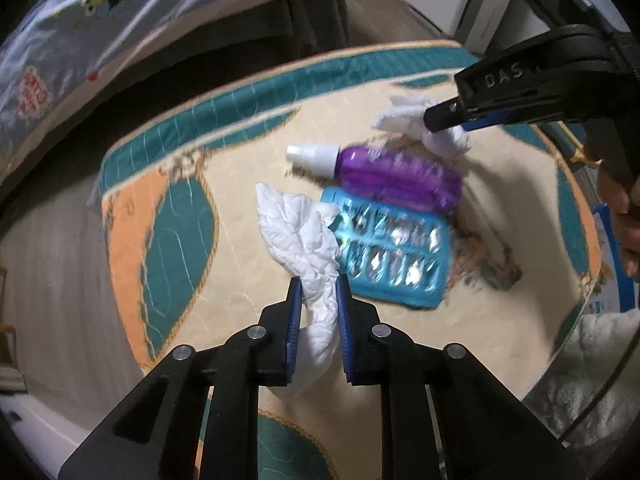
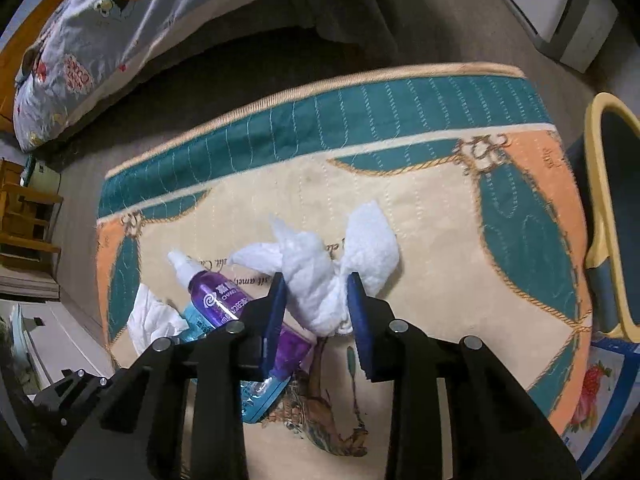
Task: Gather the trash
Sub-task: 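Grasp a white tissue with the left tool while the right tool grasps another tissue, then carry both white tissues over the bin with both tools, then open both tools to drop the tissues into the bin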
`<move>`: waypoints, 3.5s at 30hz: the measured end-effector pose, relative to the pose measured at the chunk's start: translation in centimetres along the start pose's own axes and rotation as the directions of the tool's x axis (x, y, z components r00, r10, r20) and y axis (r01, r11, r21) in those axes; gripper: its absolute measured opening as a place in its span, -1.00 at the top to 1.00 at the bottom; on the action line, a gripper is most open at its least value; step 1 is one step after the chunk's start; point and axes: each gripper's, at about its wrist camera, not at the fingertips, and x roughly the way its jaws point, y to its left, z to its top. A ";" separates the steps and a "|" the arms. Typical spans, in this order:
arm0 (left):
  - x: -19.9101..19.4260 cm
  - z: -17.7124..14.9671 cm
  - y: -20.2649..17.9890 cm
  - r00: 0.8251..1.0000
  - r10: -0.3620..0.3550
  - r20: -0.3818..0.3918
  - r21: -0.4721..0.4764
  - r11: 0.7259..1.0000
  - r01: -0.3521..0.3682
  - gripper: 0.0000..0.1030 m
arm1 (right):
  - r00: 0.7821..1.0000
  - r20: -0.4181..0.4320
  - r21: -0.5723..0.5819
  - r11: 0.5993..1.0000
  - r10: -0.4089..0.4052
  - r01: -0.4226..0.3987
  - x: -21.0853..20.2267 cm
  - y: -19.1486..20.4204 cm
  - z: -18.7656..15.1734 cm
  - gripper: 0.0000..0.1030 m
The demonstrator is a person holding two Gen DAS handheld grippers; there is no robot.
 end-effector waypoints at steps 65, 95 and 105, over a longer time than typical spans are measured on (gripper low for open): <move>-0.9 13.8 -24.0 0.959 -0.212 0.190 0.185 0.967 0.177 0.65 | 0.971 0.231 0.355 0.935 -0.068 -0.019 -13.3 -29.8 -1.9 0.41; 3.5 16.0 -32.4 0.955 -0.226 0.190 0.307 0.938 0.161 0.55 | 0.955 0.281 0.491 0.869 -0.091 -0.061 -13.9 -34.8 -3.2 0.38; 2.8 16.2 -32.0 0.943 -0.224 0.245 0.279 0.948 0.153 -0.23 | 0.944 0.318 0.490 0.868 -0.093 -0.079 -14.5 -34.9 -3.2 0.30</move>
